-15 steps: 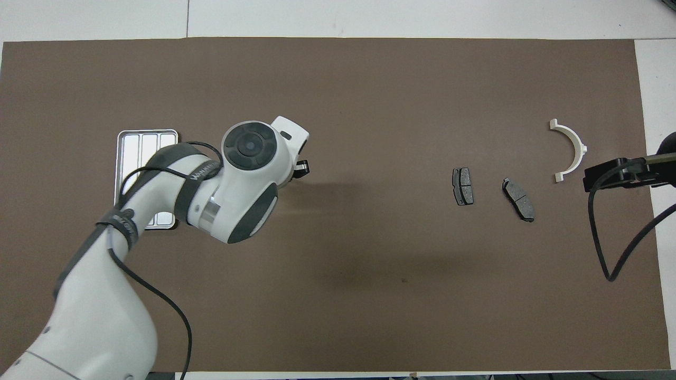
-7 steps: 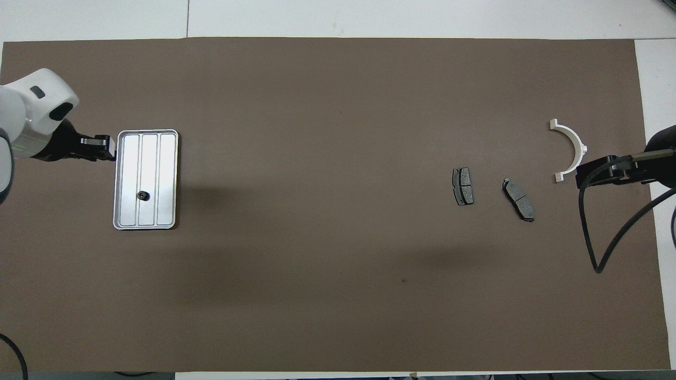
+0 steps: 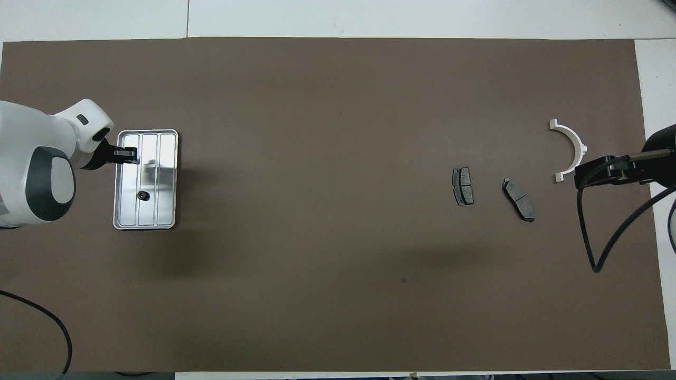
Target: Pick bearing gear from pile to tray
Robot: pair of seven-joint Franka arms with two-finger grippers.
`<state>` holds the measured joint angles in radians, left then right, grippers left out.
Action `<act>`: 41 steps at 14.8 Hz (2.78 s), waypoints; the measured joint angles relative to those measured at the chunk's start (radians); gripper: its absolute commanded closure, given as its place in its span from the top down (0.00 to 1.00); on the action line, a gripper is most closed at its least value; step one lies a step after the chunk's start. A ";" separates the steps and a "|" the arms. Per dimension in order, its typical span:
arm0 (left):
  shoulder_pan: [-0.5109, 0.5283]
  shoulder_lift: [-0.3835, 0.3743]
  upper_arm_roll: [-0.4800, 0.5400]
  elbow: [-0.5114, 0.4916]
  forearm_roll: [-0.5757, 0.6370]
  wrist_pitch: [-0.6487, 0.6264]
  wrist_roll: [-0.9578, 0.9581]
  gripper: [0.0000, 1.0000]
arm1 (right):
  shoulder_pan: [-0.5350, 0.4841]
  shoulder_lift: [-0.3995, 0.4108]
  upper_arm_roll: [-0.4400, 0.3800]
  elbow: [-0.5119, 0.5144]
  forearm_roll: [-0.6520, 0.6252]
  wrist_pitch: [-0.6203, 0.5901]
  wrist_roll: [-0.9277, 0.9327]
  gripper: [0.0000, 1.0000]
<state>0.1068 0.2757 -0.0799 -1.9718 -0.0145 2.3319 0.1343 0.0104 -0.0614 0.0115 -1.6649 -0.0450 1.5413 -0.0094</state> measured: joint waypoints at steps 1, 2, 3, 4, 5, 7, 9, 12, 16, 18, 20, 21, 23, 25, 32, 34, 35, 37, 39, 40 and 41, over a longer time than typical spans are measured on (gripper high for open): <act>-0.001 0.015 0.000 0.000 0.000 0.015 0.000 0.00 | 0.000 0.000 0.000 0.000 0.000 0.000 0.000 1.00; -0.003 0.024 0.000 -0.001 0.000 0.028 0.000 0.00 | 0.000 0.000 0.000 0.000 0.000 0.000 0.000 1.00; -0.005 0.029 0.000 -0.005 0.000 0.042 -0.001 0.00 | 0.000 0.000 0.000 0.000 0.000 0.000 0.000 1.00; -0.007 0.030 0.000 -0.016 0.000 0.062 -0.003 0.00 | 0.000 0.000 0.000 0.000 0.000 0.000 0.000 1.00; -0.008 0.030 0.000 -0.028 0.000 0.083 -0.004 0.00 | -0.001 0.000 -0.001 0.000 0.000 0.000 0.000 1.00; -0.009 0.030 0.000 -0.048 0.000 0.105 -0.007 0.00 | -0.001 0.000 -0.001 0.000 0.000 0.000 0.000 1.00; -0.010 0.030 0.000 -0.062 0.000 0.115 -0.007 0.00 | -0.001 0.000 -0.001 0.000 0.000 0.000 0.000 1.00; -0.010 0.030 0.000 -0.085 0.000 0.150 -0.008 0.00 | -0.001 0.000 -0.001 0.000 0.000 0.000 0.000 1.00; -0.015 0.030 -0.001 -0.087 0.000 0.149 -0.015 1.00 | -0.002 0.000 -0.002 0.000 0.000 0.001 0.000 1.00; -0.019 0.026 -0.001 -0.074 0.000 0.123 -0.018 1.00 | -0.001 0.000 -0.002 0.000 0.000 0.001 0.000 1.00; -0.019 -0.006 0.001 -0.004 -0.001 0.006 -0.022 1.00 | 0.000 0.000 -0.002 0.000 0.000 0.001 0.000 1.00; -0.019 -0.036 0.002 0.045 -0.001 -0.067 -0.030 1.00 | 0.001 0.000 -0.002 0.000 0.000 0.001 0.000 1.00; -0.019 -0.117 0.002 0.137 -0.001 -0.184 -0.076 1.00 | 0.001 0.000 -0.001 0.000 0.000 0.001 0.000 1.00; -0.021 -0.209 0.000 0.188 -0.001 -0.234 -0.168 1.00 | 0.001 -0.001 -0.001 0.001 0.000 0.001 0.000 1.00; -0.024 -0.409 -0.014 0.213 -0.001 -0.563 -0.266 1.00 | 0.001 -0.003 0.002 0.001 0.000 0.002 0.000 1.00; -0.024 -0.408 -0.031 0.222 -0.002 -0.642 -0.266 1.00 | 0.001 -0.003 0.002 0.001 0.000 0.002 0.000 1.00; -0.024 -0.408 -0.039 0.225 -0.002 -0.658 -0.267 1.00 | 0.001 -0.003 0.002 0.001 0.000 0.002 0.000 1.00; -0.024 -0.408 -0.044 0.226 -0.002 -0.662 -0.267 1.00 | 0.001 -0.003 0.002 0.001 0.000 0.002 0.000 1.00; -0.024 -0.408 -0.042 0.227 -0.002 -0.662 -0.268 1.00 | 0.001 -0.003 0.002 0.001 0.000 0.002 0.000 1.00; -0.028 -0.408 -0.036 0.227 -0.002 -0.662 -0.268 1.00 | 0.001 -0.003 0.003 0.001 0.000 0.002 0.000 1.00; -0.057 -0.407 -0.008 0.227 -0.002 -0.664 -0.268 1.00 | 0.001 -0.003 0.003 0.001 0.000 0.002 0.000 1.00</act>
<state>0.0496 -0.1317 -0.0881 -1.7444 -0.0162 1.6682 -0.1333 0.0114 -0.0646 0.0140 -1.6640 -0.0449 1.5433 -0.0094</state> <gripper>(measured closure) 0.000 0.000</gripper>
